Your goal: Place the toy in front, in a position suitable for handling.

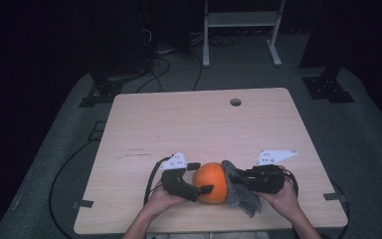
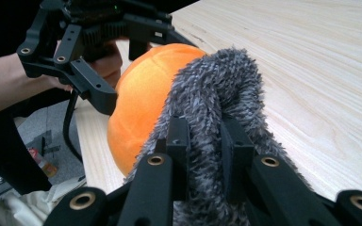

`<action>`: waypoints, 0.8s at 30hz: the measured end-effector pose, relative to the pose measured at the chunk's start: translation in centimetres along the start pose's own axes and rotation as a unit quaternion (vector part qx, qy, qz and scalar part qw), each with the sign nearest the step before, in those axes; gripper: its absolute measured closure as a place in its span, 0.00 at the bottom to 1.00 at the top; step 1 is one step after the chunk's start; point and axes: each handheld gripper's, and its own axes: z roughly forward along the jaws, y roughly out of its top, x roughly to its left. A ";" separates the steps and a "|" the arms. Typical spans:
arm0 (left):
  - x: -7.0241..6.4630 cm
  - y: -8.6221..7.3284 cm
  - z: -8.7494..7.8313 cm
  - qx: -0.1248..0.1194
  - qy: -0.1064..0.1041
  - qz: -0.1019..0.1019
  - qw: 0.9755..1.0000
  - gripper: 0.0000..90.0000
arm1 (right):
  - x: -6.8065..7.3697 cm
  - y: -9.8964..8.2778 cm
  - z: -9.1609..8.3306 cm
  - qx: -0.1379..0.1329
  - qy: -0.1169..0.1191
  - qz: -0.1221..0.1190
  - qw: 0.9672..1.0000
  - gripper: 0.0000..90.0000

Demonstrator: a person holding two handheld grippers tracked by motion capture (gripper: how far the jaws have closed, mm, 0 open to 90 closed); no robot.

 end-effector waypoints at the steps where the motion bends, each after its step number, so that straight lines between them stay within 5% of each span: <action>1: -0.1 -0.1 0.0 -0.002 -0.001 -0.004 1.000 0.11 | -0.1 0.0 0.0 -0.001 -0.001 0.001 1.000 0.84; 4: -1.1 0.4 -0.1 -0.018 0.038 0.021 0.999 0.29 | 0.1 0.2 -0.3 -0.017 0.008 0.013 1.000 0.86; 7: -2.1 1.0 -0.2 -0.036 0.060 0.021 0.997 0.34 | 1.3 1.2 -0.9 -0.044 0.020 -0.006 0.999 0.85; 10: -2.2 1.1 0.0 -0.005 0.040 0.029 0.999 0.30 | 1.4 1.4 -0.9 -0.038 0.009 -0.019 0.999 0.85; 12: -2.2 0.8 -0.1 0.014 -0.001 0.037 0.999 0.26 | 0.6 0.7 -0.5 -0.019 -0.010 -0.011 1.000 0.85; 14: -2.3 0.7 -0.3 0.011 -0.005 0.054 0.998 0.23 | -0.4 0.0 -0.7 -0.024 0.000 0.014 1.000 0.85; 16: -2.1 0.6 -0.2 0.007 0.012 0.061 0.998 0.20 | -0.8 0.0 -1.1 -0.023 -0.016 0.012 1.000 0.85; 18: -1.9 0.5 0.6 0.033 0.039 0.058 0.997 0.13 | -0.8 0.0 -1.0 -0.022 -0.014 0.013 1.000 0.85; 20: -1.8 0.2 1.4 0.051 0.041 0.052 0.997 0.09 | -0.5 0.0 -0.9 -0.018 -0.009 0.006 1.000 0.85; 24: -2.6 0.4 1.0 0.037 0.079 0.080 0.993 0.26 | 0.0 0.3 -1.1 -0.015 -0.007 -0.008 1.000 0.87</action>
